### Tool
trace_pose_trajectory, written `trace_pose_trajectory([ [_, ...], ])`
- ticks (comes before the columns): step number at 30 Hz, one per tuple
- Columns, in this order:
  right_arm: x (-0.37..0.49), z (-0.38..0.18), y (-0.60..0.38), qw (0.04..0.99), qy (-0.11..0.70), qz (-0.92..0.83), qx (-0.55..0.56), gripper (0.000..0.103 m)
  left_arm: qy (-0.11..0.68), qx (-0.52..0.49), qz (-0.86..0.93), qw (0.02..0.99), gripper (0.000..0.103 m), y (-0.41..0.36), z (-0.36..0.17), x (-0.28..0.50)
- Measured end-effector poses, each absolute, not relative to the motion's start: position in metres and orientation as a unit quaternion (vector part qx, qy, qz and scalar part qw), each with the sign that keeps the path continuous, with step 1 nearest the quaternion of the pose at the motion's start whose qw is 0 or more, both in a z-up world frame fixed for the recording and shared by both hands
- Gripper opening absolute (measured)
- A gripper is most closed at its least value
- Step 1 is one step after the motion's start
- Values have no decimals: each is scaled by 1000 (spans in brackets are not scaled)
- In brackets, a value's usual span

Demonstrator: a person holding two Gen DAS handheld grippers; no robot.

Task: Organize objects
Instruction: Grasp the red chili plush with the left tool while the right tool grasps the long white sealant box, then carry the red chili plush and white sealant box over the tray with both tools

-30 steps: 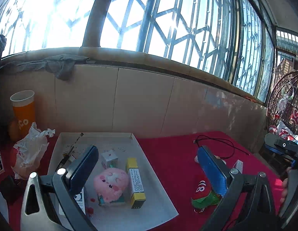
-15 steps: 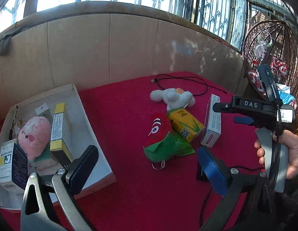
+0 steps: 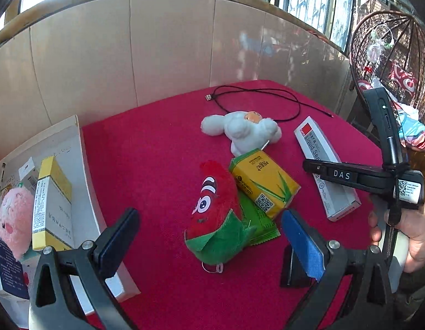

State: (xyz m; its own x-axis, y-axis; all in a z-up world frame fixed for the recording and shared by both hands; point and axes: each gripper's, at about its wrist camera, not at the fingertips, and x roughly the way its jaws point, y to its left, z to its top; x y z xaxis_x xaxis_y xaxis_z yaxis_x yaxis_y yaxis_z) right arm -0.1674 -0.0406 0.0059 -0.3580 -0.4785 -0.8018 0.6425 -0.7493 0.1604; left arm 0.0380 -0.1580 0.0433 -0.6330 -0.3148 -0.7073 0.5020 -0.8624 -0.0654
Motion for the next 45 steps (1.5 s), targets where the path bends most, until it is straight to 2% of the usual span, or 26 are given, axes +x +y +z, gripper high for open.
trace_pose_trajectory([
  [3,-168,5,-24,357,89,-816,446,28,123,377,-888,234,99,-158,35,24],
  [5,-165,5,-17,363,85,-816,442,28,124,388,-882,238,75,-160,28,19],
  [6,-164,6,-15,365,83,-816,440,28,131,397,-877,235,68,-163,22,16],
  [7,-164,4,-16,366,83,-817,437,28,142,407,-872,231,53,-166,17,15],
  [8,-163,4,-17,366,84,-819,434,28,152,414,-869,224,48,-167,12,15],
  [11,-159,2,-20,369,92,-823,422,28,154,403,-875,219,44,-167,11,21],
  [13,-157,2,-18,373,92,-825,416,28,148,394,-880,222,41,-164,14,25],
  [18,-170,4,-3,388,26,-819,423,28,138,348,-900,226,40,-147,33,44],
  [26,-162,46,19,414,-21,-824,386,28,121,283,-925,223,40,-114,74,74],
  [33,-129,76,12,455,-21,-821,345,28,120,252,-928,246,40,-113,98,89],
  [45,-98,97,4,490,-4,-812,316,28,135,225,-929,261,40,-120,102,112],
])
